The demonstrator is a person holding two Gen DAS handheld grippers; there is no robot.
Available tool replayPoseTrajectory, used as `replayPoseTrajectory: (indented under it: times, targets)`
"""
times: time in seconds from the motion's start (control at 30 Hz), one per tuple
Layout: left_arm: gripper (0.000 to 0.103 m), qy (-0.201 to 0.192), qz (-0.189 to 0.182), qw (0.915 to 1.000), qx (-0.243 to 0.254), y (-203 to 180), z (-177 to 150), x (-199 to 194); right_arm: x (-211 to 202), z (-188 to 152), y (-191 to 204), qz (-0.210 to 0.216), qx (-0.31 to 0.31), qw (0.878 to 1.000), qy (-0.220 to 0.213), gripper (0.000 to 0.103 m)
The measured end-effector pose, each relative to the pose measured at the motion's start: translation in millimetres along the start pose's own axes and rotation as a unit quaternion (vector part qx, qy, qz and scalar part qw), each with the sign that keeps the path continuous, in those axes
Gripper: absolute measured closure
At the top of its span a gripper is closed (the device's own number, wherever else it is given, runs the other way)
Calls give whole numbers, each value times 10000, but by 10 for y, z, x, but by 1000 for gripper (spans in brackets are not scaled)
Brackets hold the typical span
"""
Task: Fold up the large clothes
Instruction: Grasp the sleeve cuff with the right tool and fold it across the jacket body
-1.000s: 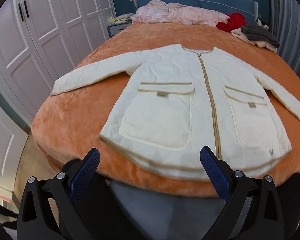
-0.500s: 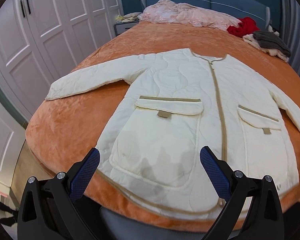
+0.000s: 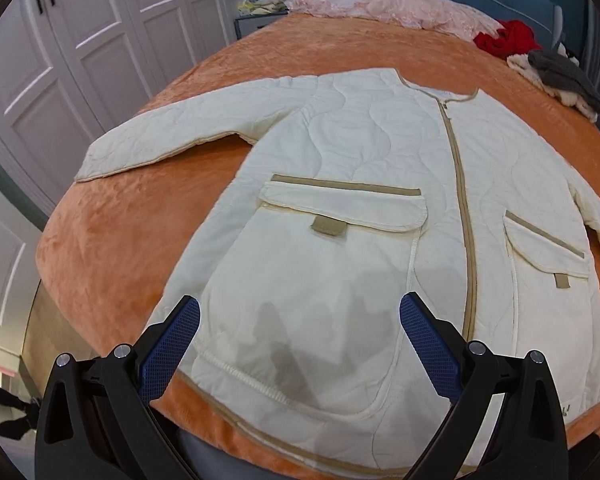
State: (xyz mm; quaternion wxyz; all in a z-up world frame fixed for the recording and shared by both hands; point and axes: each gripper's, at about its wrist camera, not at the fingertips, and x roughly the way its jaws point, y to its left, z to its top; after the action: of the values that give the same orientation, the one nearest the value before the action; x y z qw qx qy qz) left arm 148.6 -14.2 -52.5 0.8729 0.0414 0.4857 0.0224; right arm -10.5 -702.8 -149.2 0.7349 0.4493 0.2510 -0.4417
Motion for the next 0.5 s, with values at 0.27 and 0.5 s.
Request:
replayPoseTrajectory:
  times: [0.27, 0.5]
  targets:
    - [5, -96, 110, 9999, 39, 53, 84, 69, -162, 170, 310, 733, 78, 9973, -46, 92]
    - [5, -90, 180, 9996, -214, 278, 108, 122, -1121, -125, 1623, 2039, -1588, 9650, -453, 92]
